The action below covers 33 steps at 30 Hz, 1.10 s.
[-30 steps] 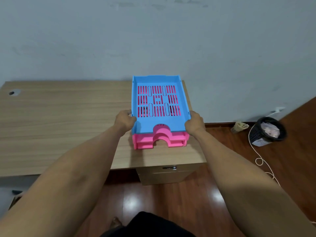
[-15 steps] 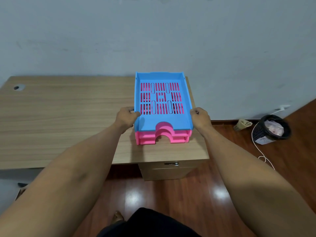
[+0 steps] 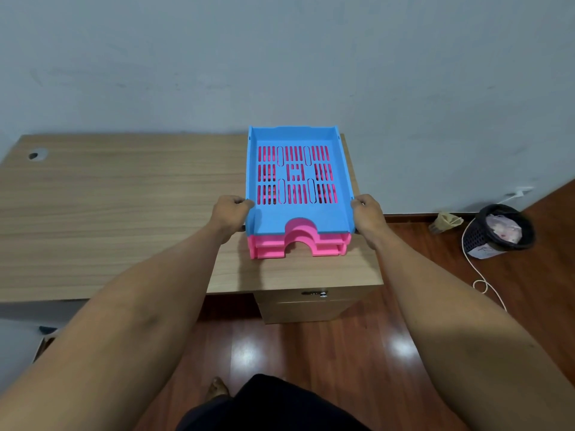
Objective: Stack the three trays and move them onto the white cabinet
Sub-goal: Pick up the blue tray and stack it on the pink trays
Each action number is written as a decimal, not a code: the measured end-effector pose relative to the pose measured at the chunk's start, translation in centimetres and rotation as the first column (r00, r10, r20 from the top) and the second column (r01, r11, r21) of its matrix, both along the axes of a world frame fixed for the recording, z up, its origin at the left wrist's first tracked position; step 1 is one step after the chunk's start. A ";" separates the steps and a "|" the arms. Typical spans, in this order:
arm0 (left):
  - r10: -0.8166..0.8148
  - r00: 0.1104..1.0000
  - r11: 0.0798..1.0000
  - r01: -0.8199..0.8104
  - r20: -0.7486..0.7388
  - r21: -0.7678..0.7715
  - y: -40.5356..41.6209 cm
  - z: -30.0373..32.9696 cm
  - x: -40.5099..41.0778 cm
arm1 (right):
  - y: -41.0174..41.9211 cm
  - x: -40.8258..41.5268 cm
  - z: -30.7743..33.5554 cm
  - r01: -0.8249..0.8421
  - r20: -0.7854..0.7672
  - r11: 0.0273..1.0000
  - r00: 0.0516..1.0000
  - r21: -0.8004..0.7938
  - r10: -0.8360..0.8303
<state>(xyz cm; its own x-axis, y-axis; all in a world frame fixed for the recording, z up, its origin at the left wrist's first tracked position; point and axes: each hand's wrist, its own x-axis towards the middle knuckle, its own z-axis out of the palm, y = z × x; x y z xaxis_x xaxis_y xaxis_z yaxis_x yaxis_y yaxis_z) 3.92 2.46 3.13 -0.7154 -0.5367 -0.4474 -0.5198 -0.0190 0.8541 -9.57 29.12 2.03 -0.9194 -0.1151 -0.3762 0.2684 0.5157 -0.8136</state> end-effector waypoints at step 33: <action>0.274 0.945 0.779 -0.109 -0.177 0.618 0.3 -4.5 0.2 | -0.1 -2.0 -4.0 0.218 0.426 0.752 0.900 -0.622 0.092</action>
